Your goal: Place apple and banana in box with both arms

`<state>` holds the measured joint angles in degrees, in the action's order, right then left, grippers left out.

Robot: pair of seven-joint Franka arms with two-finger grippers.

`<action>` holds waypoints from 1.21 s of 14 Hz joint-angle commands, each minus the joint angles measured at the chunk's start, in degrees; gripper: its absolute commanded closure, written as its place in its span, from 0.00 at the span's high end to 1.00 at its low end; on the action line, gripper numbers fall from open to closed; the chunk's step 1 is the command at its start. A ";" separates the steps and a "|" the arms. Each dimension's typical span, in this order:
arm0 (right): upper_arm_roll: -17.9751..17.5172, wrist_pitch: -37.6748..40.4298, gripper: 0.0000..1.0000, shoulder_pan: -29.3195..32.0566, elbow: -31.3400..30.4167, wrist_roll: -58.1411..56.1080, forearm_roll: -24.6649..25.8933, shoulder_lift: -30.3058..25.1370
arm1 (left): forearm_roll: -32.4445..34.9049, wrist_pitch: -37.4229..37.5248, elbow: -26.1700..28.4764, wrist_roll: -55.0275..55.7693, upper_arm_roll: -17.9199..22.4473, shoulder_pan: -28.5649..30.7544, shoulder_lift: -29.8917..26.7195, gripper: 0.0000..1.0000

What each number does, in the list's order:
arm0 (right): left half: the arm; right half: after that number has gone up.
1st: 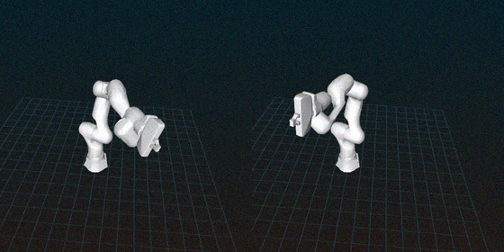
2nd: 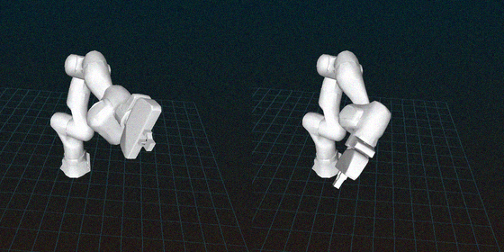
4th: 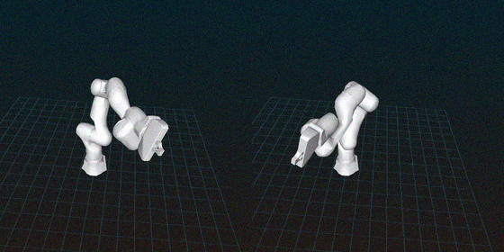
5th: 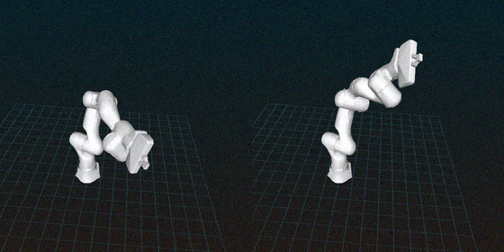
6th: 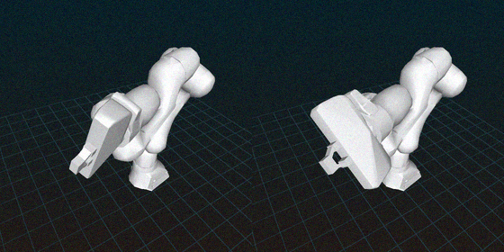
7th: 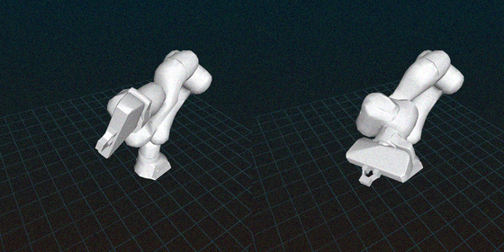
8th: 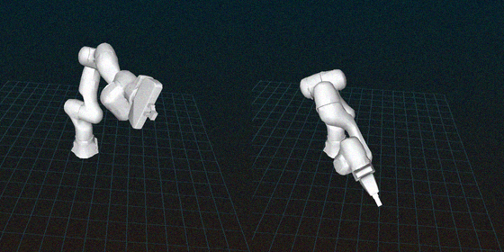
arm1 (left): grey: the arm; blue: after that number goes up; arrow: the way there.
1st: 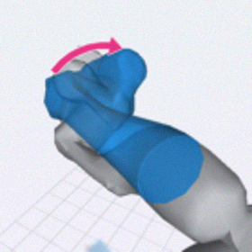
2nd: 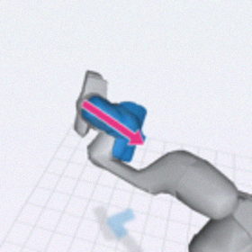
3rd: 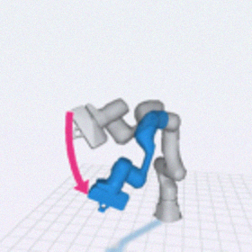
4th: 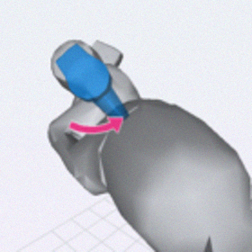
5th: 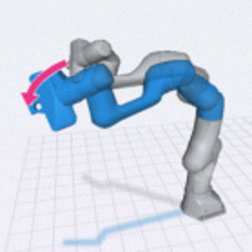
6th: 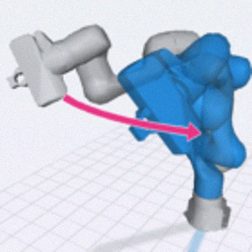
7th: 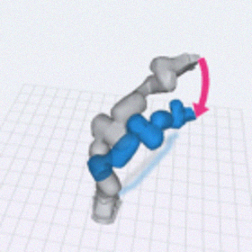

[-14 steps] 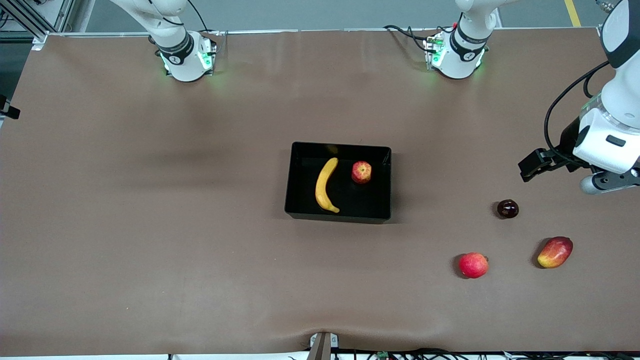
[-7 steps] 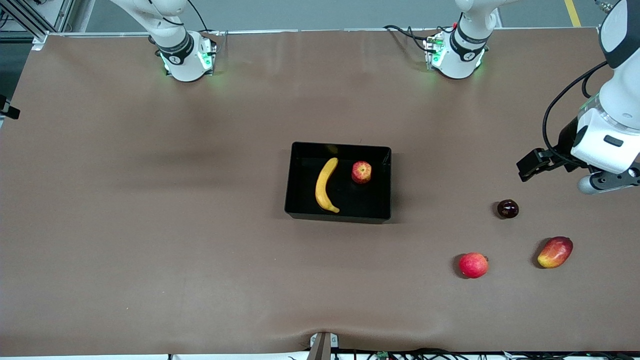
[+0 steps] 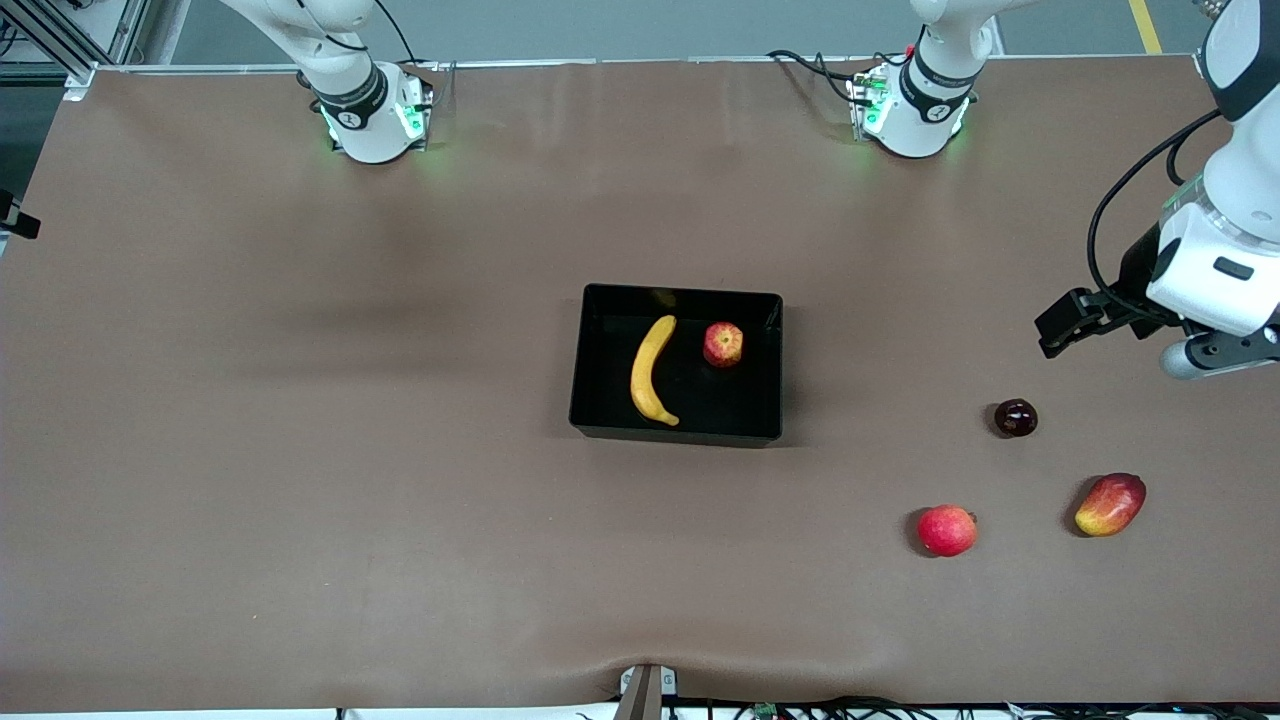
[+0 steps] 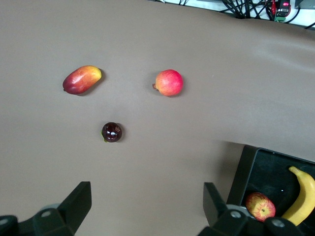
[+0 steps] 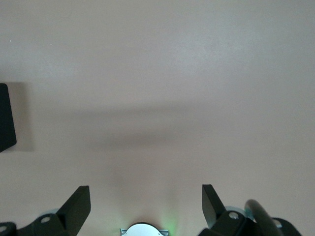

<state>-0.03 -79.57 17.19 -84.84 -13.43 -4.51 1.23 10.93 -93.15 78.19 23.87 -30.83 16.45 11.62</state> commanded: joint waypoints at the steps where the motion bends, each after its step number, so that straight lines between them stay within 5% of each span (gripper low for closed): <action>1: -0.93 0.64 1.00 2.14 0.56 -0.98 -1.29 0.53 | -1.61 0.52 2.75 -3.99 4.52 -3.25 -3.79 1.00; 8: -0.85 0.64 1.00 2.41 0.56 -2.92 -1.29 0.62 | -7.40 0.34 9.53 -13.21 25.09 -18.54 -10.56 1.00; 17: -0.93 0.64 1.00 3.11 0.56 -3.09 -1.29 0.70 | -10.83 -0.28 13.40 -17.02 26.52 -19.09 -14.17 1.00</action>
<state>-0.04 -79.54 18.13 -84.84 -15.44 -4.51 1.67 2.38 -92.69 90.42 7.84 -4.96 -3.44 -1.45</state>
